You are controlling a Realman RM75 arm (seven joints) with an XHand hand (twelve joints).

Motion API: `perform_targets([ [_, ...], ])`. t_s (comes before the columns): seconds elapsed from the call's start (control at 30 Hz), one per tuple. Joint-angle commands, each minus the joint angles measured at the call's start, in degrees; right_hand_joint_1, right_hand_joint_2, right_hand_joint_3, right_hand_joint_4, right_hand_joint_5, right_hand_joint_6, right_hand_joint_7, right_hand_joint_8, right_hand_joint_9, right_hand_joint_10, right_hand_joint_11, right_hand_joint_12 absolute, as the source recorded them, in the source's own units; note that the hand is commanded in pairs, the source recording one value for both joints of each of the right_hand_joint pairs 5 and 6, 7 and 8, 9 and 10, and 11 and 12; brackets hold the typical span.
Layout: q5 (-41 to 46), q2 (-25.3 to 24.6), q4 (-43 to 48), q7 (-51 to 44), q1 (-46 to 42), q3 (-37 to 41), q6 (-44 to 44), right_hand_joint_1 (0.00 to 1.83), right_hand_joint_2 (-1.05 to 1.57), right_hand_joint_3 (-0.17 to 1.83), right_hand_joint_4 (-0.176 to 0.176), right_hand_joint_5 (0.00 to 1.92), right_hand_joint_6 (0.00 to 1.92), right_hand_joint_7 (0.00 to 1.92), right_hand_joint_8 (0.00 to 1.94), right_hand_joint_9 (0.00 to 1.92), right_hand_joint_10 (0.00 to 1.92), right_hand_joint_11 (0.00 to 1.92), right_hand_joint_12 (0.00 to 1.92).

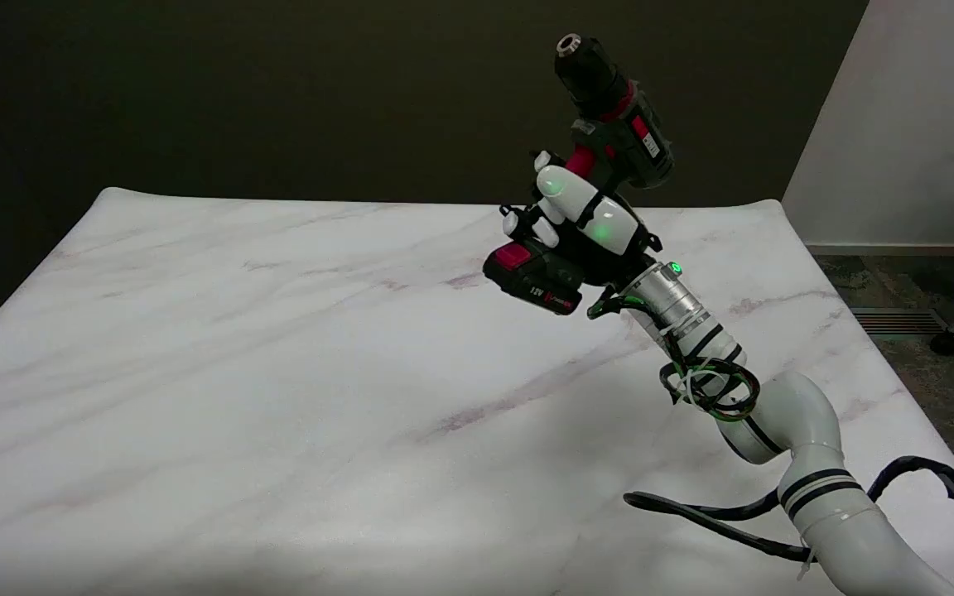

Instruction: Turn on the power screwdriver.

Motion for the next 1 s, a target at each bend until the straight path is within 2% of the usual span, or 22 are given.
perform_targets([
  [0.03, 4.2, -0.32, -2.97, -0.3, 0.38, -0.19, -3.48, 1.28, 0.63, 0.7, 0.048, 1.24, 1.24, 1.92, 1.92, 1.92, 1.92, 1.92, 1.92],
  [0.07, 5.15, -0.34, -3.25, -0.3, 0.38, -0.41, -3.48, 1.23, 0.39, 0.76, 0.1, 1.25, 1.25, 1.92, 1.92, 1.92, 1.92, 1.92, 1.92],
  [0.1, 5.61, -0.42, -3.43, -0.3, 0.38, -0.53, -3.48, 1.16, 0.22, 0.75, 0.176, 1.25, 1.25, 1.92, 1.92, 1.92, 1.92, 1.92, 1.92],
  [0.3, 6.42, -0.72, -3.86, -0.3, 0.38, -0.61, -3.07, 1.06, 0.2, 0.53, 0.176, 1.25, 1.25, 1.92, 1.92, 1.92, 1.92, 1.92, 1.92],
  [0.5, 6.42, -0.72, -4.11, -0.3, 0.38, -0.61, -2.83, 0.98, 0.09, 0.14, 0.176, 1.51, 1.51, 1.92, 1.92, 1.92, 1.92, 1.92, 1.92],
  [0.6, 6.42, -0.72, -4.27, -0.3, 0.38, -0.61, -2.61, 0.97, 0.07, 0.12, 0.176, 1.62, 1.62, 1.92, 1.92, 1.92, 1.92, 1.92, 1.92],
  [0.7, 6.42, -0.72, -4.44, -0.3, 0.36, -0.61, -2.6, 0.95, -0.01, 0.23, 0.176, 1.68, 1.68, 1.92, 1.92, 1.92, 1.92, 1.92, 1.92],
  [0.83, 6.52, -0.72, -4.51, -0.3, 0.3, -0.61, -2.6, 0.92, -0.11, 0.12, 0.176, 1.74, 1.74, 1.92, 1.92, 1.92, 1.92, 1.92, 1.92],
  [0.9, 6.62, -0.74, -4.57, -0.3, 0.28, -0.59, -2.6, 0.93, -0.13, 0.11, 0.176, 1.91, 1.91, 1.92, 1.92, 1.92, 1.92, 1.92, 1.92],
  [1.0, 7.69, -0.82, -4.65, -0.3, 0.1, -0.63, -2.6, 0.96, -0.15, 0.16, 0.176, 1.92, 1.92, 1.92, 1.92, 1.92, 1.92, 1.92, 1.92],
])
